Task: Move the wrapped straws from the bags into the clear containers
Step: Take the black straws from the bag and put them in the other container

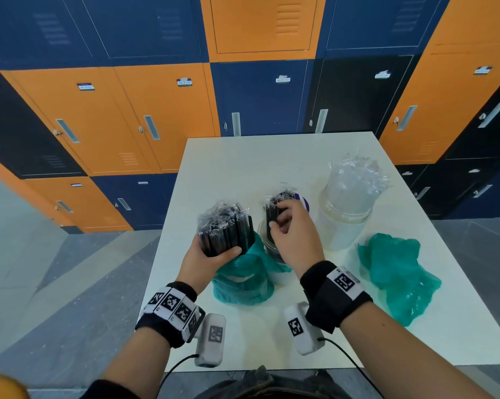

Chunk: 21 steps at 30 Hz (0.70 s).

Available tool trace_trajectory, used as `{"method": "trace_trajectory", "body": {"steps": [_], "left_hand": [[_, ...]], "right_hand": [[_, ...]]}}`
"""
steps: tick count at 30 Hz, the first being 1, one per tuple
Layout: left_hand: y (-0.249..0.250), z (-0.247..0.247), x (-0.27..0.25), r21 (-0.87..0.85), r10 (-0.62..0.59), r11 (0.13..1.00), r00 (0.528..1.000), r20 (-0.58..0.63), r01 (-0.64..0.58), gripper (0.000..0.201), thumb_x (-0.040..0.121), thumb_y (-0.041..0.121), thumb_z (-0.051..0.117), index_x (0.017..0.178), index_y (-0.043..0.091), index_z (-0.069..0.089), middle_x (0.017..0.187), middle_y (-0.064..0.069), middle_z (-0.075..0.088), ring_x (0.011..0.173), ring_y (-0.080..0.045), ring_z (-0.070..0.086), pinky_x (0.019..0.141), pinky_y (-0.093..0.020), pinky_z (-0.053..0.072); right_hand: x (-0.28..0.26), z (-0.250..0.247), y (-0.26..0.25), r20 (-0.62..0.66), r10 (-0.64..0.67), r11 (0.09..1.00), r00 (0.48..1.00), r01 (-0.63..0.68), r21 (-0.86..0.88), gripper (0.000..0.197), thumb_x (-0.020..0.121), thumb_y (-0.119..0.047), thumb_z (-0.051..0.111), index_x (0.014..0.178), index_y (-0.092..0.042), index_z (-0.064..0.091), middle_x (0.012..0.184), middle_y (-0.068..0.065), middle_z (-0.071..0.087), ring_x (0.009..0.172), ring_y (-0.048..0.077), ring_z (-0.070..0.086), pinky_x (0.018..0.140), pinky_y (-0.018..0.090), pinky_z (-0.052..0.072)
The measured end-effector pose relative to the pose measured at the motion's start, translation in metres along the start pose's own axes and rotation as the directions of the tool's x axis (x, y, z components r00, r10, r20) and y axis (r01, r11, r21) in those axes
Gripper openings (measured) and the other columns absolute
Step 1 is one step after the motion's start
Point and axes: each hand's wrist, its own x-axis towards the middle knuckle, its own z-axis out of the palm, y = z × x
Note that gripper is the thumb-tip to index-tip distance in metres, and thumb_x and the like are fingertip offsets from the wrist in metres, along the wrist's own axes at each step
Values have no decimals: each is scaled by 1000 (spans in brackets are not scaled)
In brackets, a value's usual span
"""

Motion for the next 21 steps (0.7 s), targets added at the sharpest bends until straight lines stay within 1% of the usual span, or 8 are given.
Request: {"method": "trace_trajectory", "body": {"steps": [3,5,7,9,13,15,18,21], "left_hand": [[0,0,1,-11,6,1000,1000,3,-6,69,66,37,88,124,23,53,108,12,66,98,-6,63,79,-21,48],[-2,0,2,-21,15,1000,1000,12,-15,70,64,38,89,124,23,55,109,10,69,100,-8,65,84,-26,52],[-5,0,3,-34,26,999,999,25,-25,72,62,42,90,123,25,57,109,8,71,100,-8,66,87,-31,54],[-7,0,3,-36,24,999,999,37,-23,73,60,45,89,123,26,58,109,8,71,101,-7,67,88,-33,55],[-6,0,1,-21,21,1000,999,24,-21,69,63,39,89,122,25,58,109,8,70,101,-7,65,86,-28,53],[-3,1,0,-17,22,1000,1000,15,-22,65,65,37,89,120,23,57,107,10,69,99,-6,64,80,-23,51],[1,1,-2,-15,21,1000,1000,4,-21,62,68,32,88,119,25,54,105,13,66,95,-1,61,75,-17,47],[1,1,-2,-23,31,999,999,9,-30,67,67,34,88,124,24,55,109,11,67,99,-4,63,78,-19,48]], "right_hand": [[-6,0,-11,-117,-114,993,987,117,20,20,82,-22,63,98,-26,50,83,-7,51,67,12,51,66,34,50],[-10,5,-18,-19,-111,993,994,111,37,22,83,-25,67,101,-25,55,86,-6,56,68,7,50,69,28,48],[-11,10,-22,143,-37,999,989,33,34,41,83,-31,71,121,-23,55,103,-6,59,75,3,48,81,26,47],[-11,14,-24,239,22,1000,971,-25,8,57,84,-33,72,135,-23,49,116,-7,58,88,7,51,90,25,44],[-13,19,-24,306,24,994,952,9,-106,41,89,-30,67,126,-16,58,116,0,60,105,15,56,91,20,40],[-13,20,-24,296,15,991,955,25,-130,29,92,-27,62,115,-12,61,111,1,57,96,15,55,88,22,41],[-15,19,-25,266,21,997,964,-1,-76,25,95,-25,57,114,-10,55,104,-2,52,82,11,50,78,20,37],[-17,20,-24,267,25,1000,963,-22,-12,22,96,-27,53,112,-11,49,73,-10,47,63,6,44,69,25,35]]}}
